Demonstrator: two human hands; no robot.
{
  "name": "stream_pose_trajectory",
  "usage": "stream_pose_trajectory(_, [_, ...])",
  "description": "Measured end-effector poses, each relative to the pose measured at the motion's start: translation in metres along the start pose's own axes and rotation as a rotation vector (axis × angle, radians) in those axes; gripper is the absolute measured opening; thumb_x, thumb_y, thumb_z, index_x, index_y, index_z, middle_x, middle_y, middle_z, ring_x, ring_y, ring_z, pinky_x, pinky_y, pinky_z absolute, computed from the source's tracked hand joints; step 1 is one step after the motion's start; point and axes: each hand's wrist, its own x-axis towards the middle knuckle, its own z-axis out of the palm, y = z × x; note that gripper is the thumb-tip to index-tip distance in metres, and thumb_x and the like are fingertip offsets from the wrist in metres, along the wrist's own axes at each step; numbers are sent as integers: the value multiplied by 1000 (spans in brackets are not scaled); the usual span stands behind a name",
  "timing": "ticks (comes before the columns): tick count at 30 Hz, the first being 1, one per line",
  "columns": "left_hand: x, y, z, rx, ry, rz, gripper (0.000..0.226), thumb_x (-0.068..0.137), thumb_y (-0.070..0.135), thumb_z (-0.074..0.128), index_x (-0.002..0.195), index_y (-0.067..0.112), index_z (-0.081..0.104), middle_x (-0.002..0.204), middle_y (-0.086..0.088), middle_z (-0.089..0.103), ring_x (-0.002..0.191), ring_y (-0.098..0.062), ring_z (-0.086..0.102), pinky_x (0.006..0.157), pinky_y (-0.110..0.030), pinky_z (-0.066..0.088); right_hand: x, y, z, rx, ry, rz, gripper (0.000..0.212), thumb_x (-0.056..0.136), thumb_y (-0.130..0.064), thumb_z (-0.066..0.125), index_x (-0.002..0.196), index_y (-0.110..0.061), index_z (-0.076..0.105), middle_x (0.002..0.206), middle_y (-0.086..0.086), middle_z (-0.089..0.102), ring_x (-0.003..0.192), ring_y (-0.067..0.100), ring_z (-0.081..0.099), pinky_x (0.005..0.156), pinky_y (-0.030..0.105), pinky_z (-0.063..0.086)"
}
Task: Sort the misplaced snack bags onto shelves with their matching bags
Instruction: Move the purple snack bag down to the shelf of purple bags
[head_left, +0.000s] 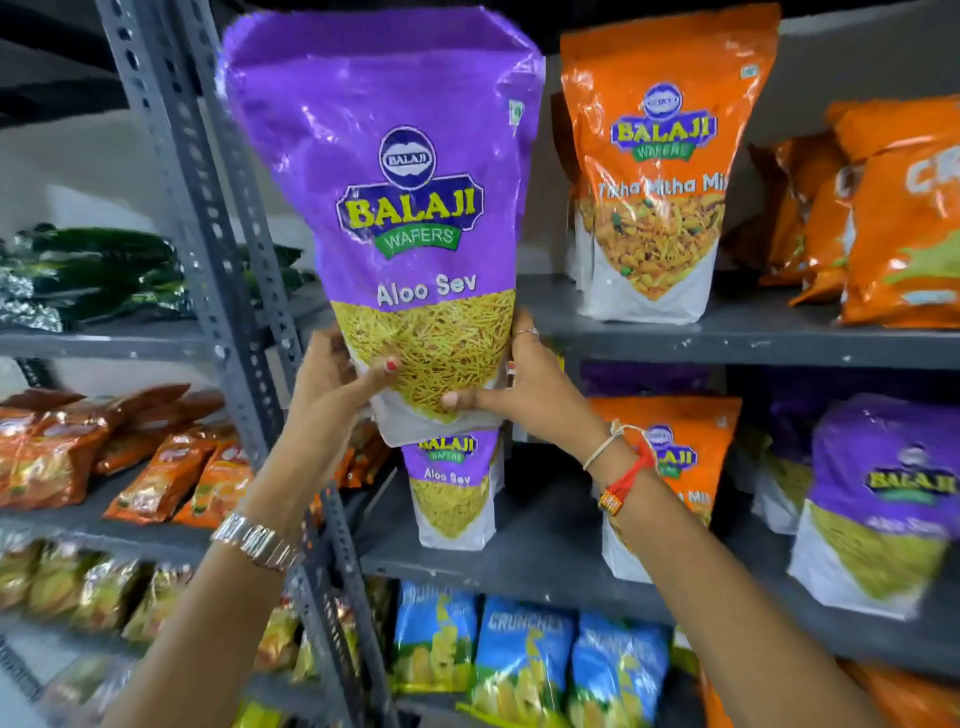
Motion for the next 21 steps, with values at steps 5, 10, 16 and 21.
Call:
stream_pose_trajectory(5, [-62, -47, -2, 45, -4, -54, 87, 33, 36, 90, 107, 23, 45, 107, 3, 62, 97, -3, 64, 77, -21, 55, -58, 43, 14, 30, -129, 91, 86, 63, -10, 85, 126, -25, 29, 117, -17, 51, 111, -16, 48, 103, 18, 40])
stream_pose_trajectory(10, [-112, -104, 1, 83, 24, -188, 94, 34, 22, 91, 116, 22, 44, 103, 15, 68, 99, -4, 64, 76, -21, 55, -111, 100, 30, 28, -180, 229, 95, 62, -11, 86, 134, -31, 27, 122, -21, 51, 120, 2, 50, 107, 31, 43])
stream_pose_trajectory(16, [-150, -165, 9, 155, 15, -355, 73, 48, -1, 86, 105, 22, 46, 108, -6, 62, 98, -11, 63, 82, -37, 54, -160, 163, 46, 49, -155, 391, 89, 61, -8, 86, 126, -37, 33, 121, -11, 54, 117, 15, 54, 104, 51, 45])
stream_pose_trajectory(21, [-152, -203, 22, 177, -6, -424, 67, 55, -11, 79, 107, 11, 45, 109, -11, 60, 98, -15, 62, 70, -17, 54, -170, 203, 51, 113, -132, 487, 98, 51, -36, 88, 129, -52, 31, 135, 0, 54, 127, 20, 52, 105, 50, 45])
